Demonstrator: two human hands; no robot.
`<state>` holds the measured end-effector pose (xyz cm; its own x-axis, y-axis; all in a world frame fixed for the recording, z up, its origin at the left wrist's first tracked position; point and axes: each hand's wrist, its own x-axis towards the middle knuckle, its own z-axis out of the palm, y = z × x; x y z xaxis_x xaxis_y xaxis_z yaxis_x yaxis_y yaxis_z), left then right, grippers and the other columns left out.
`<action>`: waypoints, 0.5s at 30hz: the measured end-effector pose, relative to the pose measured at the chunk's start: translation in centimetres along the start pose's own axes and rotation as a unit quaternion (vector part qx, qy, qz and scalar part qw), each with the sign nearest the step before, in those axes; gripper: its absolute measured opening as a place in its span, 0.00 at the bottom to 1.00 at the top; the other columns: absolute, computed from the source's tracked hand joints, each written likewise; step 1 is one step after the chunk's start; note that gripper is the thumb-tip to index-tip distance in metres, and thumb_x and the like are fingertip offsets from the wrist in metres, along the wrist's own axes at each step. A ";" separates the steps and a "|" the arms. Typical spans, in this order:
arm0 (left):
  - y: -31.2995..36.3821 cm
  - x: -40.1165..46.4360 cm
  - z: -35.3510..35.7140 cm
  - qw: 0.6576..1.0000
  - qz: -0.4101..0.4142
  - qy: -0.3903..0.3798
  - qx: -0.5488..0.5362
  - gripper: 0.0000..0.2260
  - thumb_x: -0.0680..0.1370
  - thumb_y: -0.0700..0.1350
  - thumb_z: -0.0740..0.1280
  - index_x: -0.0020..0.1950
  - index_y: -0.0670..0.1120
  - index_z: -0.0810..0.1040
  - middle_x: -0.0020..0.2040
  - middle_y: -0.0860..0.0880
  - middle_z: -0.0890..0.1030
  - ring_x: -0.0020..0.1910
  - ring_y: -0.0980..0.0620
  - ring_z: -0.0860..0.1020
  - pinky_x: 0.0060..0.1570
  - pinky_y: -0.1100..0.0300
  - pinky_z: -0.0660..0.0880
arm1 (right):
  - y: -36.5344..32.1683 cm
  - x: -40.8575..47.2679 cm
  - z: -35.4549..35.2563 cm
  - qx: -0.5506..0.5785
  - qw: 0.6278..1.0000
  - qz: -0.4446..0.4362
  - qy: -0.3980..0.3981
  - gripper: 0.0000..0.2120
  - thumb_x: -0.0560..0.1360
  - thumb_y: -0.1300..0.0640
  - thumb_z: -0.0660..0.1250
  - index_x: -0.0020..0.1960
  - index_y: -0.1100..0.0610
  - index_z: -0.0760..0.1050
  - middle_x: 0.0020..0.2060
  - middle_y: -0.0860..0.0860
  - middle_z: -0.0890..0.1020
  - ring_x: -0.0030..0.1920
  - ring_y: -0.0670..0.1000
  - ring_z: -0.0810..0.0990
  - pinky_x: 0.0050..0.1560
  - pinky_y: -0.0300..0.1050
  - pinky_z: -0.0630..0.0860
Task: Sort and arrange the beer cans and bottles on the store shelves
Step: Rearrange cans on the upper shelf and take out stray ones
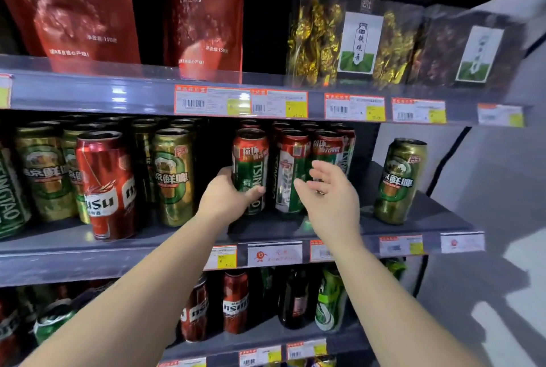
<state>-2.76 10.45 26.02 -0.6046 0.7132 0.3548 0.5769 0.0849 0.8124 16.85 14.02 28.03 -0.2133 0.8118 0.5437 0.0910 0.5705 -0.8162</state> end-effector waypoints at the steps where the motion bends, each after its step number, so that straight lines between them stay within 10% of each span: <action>1: -0.1 0.3 0.1 1.000 -0.010 -0.006 0.000 0.30 0.68 0.57 0.77 0.63 0.46 0.73 0.48 0.51 0.81 0.49 0.49 0.81 0.47 0.57 0.76 | 0.7 -0.2 -0.5 -0.003 1.000 0.009 0.014 0.18 0.73 0.53 0.72 0.61 0.47 0.73 0.52 0.40 0.77 0.50 0.38 0.78 0.45 0.27 0.73; 15: -0.3 -0.2 1.7 1.000 -0.013 0.014 0.013 0.41 0.65 0.53 0.80 0.72 0.43 0.66 0.56 0.48 0.79 0.53 0.49 0.77 0.49 0.58 0.73 | 4.9 1.4 -4.8 -0.084 0.983 0.035 0.156 0.17 0.71 0.54 0.73 0.55 0.48 0.70 0.49 0.46 0.76 0.47 0.45 0.76 0.48 0.43 0.74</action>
<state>-1.85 11.50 24.91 -0.6338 0.6912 0.3472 0.5750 0.1208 0.8092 21.65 18.52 25.67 0.1068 0.8339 0.5415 0.2592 0.5025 -0.8248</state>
